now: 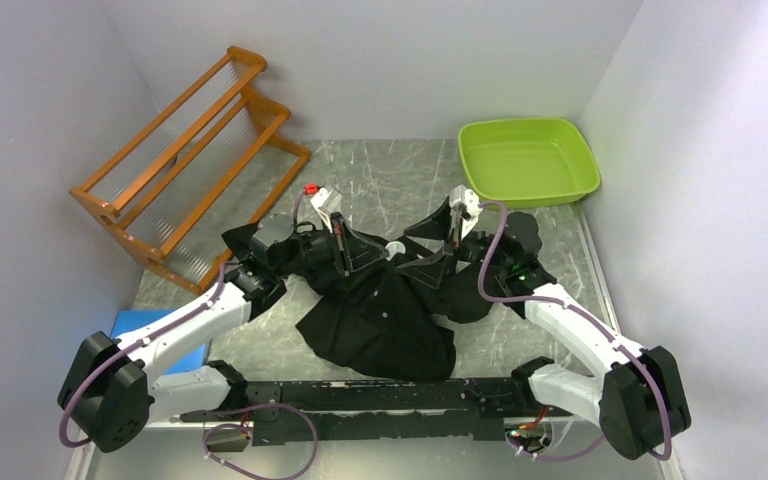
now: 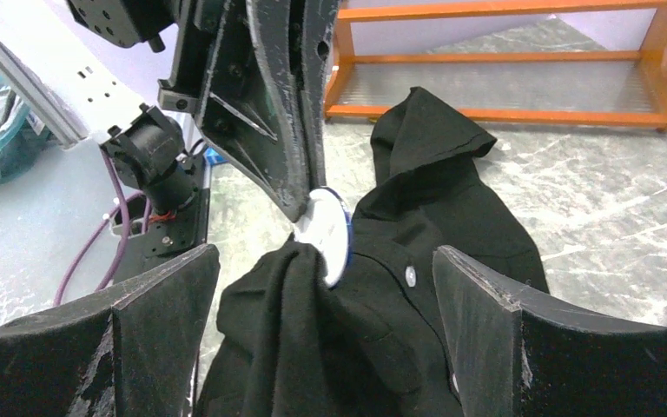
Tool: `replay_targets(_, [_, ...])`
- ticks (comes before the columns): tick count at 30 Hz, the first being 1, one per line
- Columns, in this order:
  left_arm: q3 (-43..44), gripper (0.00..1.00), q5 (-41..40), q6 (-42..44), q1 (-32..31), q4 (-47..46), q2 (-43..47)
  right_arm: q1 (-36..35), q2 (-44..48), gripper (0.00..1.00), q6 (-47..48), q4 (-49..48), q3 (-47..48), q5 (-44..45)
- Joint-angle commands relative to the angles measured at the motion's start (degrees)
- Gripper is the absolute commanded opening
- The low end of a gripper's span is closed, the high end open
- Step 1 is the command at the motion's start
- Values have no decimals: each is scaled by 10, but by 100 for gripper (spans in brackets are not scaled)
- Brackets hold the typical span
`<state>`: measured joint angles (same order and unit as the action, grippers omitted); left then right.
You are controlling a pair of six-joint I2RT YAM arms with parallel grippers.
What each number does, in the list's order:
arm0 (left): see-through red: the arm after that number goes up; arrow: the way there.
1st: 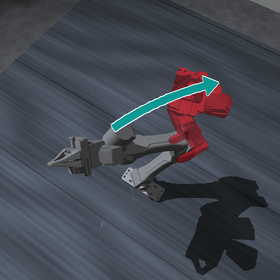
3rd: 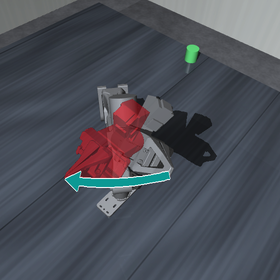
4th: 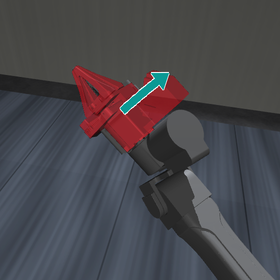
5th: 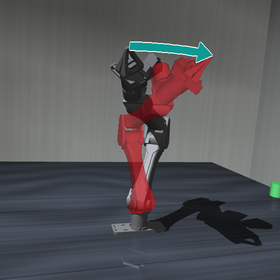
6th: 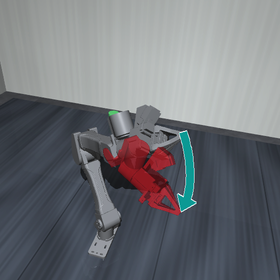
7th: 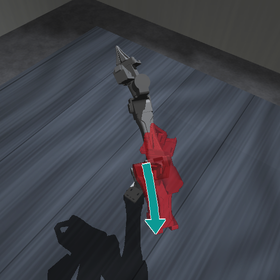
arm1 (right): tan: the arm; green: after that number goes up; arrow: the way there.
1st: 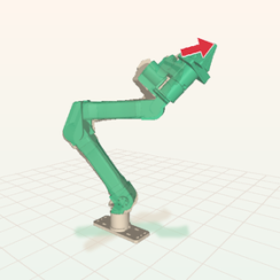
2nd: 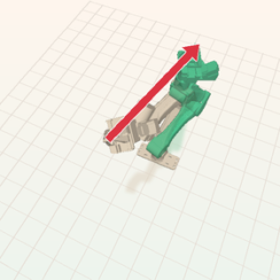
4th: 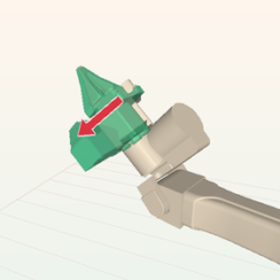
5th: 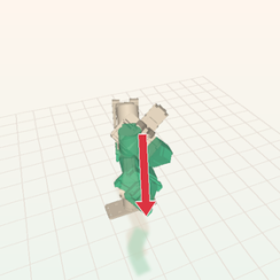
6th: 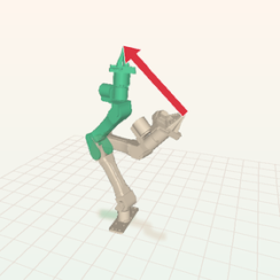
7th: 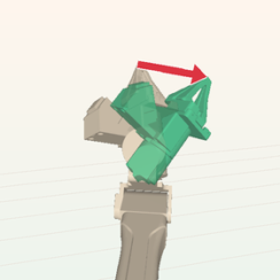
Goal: Pin the brooch onto the clothing
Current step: Pin the brooch to the clothes.
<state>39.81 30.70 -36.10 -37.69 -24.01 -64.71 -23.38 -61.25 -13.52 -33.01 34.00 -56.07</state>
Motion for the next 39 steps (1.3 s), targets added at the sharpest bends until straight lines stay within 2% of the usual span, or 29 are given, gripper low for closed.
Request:
replay_targets(1, [18,3,73,14,2,-68,-6,3,-19,97,11,-21,20,-28])
replay_targets(4, [19,3,83,13,2,-75,-7,3,-32,92,9,-28,29,-47])
replay_targets(11, [17,3,76,16,1,-71,-3,3,-59,52,-19,-56,44,-83])
replay_targets(15, [19,3,76,18,1,-64,-8,3,-70,39,-35,-61,50,-77])
replay_targets(18, [22,3,74,25,1,-51,-11,3,-78,20,-30,-31,64,-67])
replay_targets(22, [27,3,77,32,1,-39,-18,3,-87,6,-26,-8,74,-60])
replay_targets(24, [32,10,79,35,1,-31,-26,3,-91,0,-25,0,77,-64])
replay_targets(29, [39,29,86,35,1,-36,-38,3,-91,0,-19,7,76,-67])
replay_targets(30, [40,30,89,35,1,-38,-40,3,-90,0,-20,4,75,-69])
replay_targets(31, [41,28,91,36,1,-40,-41,3,-88,0,-21,3,73,-67])
replay_targets(35, [43,6,100,36,1,-45,-44,3,-86,0,-22,2,73,-65])
replay_targets(37, [42,3,104,35,1,-49,-44,3,-88,0,-24,3,75,-67])
replay_targets(38, [41,3,105,33,1,-52,-43,3,-88,4,-25,0,75,-66])
replay_targets(39, [39,3,106,33,1,-55,-42,3,-87,12,-28,-5,72,-65])
